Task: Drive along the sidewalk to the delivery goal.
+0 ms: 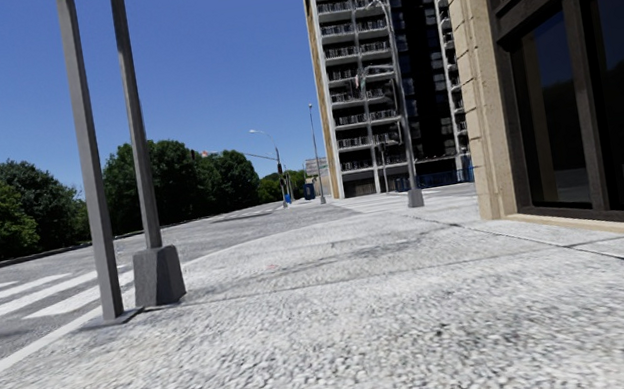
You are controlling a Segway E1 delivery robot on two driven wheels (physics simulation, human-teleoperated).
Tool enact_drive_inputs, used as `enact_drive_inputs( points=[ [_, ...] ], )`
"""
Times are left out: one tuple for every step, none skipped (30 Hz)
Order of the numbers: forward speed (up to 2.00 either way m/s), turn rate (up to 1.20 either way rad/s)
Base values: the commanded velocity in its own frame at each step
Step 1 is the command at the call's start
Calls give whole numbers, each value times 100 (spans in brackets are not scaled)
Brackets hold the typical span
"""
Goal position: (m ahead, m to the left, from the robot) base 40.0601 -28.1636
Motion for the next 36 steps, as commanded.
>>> enact_drive_inputs(
  points=[
    [200, 0],
    [200, 0],
    [200, 0],
    [200, 0],
    [200, 0],
    [200, 0],
    [200, 0],
    [200, 0],
    [200, 0],
    [200, 0],
    [200, 0],
    [200, 0],
    [200, 0],
    [200, 0],
    [200, -6],
    [200, -10],
    [200, -13],
    [200, -13],
    [200, -14],
    [200, -15],
    [200, -15],
    [200, -15],
    [200, -15],
    [200, -15],
    [200, -15],
    [200, -15],
    [200, -15],
    [200, -15],
    [200, -15],
    [200, -15],
    [200, -15],
    [200, -15],
    [200, -15],
    [200, -15],
    [200, -15],
    [200, -15]
  ],
)
